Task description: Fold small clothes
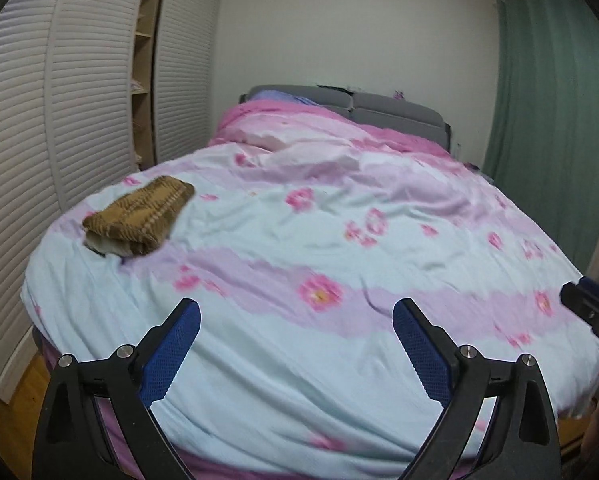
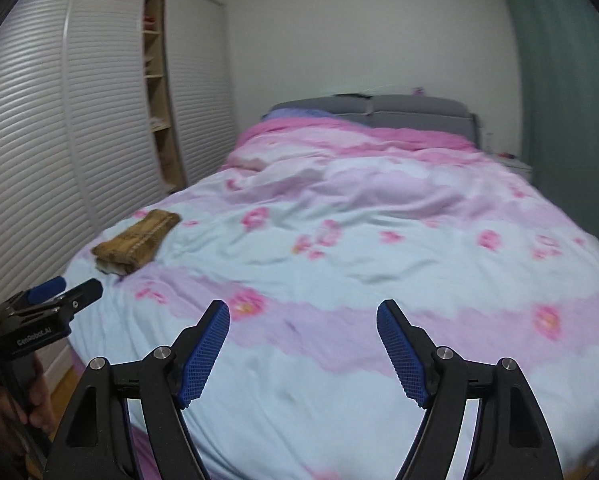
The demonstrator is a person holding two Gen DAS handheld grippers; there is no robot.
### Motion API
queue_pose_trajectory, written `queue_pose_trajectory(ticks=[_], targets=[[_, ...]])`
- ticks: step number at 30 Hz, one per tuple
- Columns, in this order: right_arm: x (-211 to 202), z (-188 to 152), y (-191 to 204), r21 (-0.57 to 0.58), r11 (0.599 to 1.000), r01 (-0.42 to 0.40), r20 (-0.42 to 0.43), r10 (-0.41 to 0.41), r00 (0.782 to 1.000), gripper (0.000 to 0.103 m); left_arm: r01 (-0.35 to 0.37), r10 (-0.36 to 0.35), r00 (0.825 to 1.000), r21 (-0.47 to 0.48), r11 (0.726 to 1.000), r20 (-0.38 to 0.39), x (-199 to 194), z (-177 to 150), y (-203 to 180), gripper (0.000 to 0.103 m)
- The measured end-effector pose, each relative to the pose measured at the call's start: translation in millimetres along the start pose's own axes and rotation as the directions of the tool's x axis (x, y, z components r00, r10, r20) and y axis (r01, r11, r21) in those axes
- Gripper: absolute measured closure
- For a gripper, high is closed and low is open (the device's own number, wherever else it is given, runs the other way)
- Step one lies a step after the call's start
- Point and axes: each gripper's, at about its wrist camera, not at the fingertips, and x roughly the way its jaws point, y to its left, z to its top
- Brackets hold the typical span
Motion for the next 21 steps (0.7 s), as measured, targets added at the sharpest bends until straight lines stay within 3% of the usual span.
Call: queue_pose_trajectory(ticks=[4,9,21], targets=[[-32,-21,-20,0.012,0.997,0.077,0.022,-0.077,0.997,0.017,0.01,-0.01,1.0,0.044,0.999,-0.001,-9,-22,-26,0.005],[-55,-47,-41,0.044,0.994,0.1,0.005,-0.101,0.995,0.017,0.017,-0.018,1.0,0.074,0.997,0.011,-19,-45,-49,0.005],[-66,-83,-55,0.038,0.981,0.189,0.048,-0.191,0.98,0.017,0.007,-0.018,0.994,0.108,0.994,0.107,-29,-78,-65,0.0]])
